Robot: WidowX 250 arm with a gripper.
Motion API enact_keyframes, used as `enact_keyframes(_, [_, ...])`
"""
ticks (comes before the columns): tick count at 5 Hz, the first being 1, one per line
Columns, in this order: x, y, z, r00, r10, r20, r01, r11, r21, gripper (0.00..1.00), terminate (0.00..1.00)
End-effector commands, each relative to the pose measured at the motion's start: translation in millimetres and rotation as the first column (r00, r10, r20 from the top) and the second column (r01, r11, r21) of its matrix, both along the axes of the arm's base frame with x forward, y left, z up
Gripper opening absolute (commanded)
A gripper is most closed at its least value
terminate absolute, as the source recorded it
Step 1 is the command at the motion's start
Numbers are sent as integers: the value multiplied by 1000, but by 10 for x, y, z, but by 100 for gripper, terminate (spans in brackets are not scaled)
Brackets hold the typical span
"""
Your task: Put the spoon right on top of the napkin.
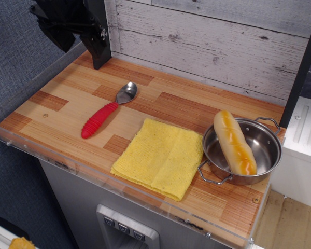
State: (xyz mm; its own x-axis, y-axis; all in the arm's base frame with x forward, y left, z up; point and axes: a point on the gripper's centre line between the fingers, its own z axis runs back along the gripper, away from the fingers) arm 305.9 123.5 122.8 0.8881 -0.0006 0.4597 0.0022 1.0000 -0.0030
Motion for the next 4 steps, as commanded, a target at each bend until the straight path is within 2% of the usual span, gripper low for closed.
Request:
enact_keyframes(1, [-287, 290, -450, 992, 7, -122, -17, 996, -85, 100, 0])
enact_keyframes(2, [-409, 355, -692, 982, 1, -189, -18, 996, -89, 100, 0])
enact_keyframes(4, [-352, 159, -857, 975, -84, -205, 58, 990, -129, 100, 0])
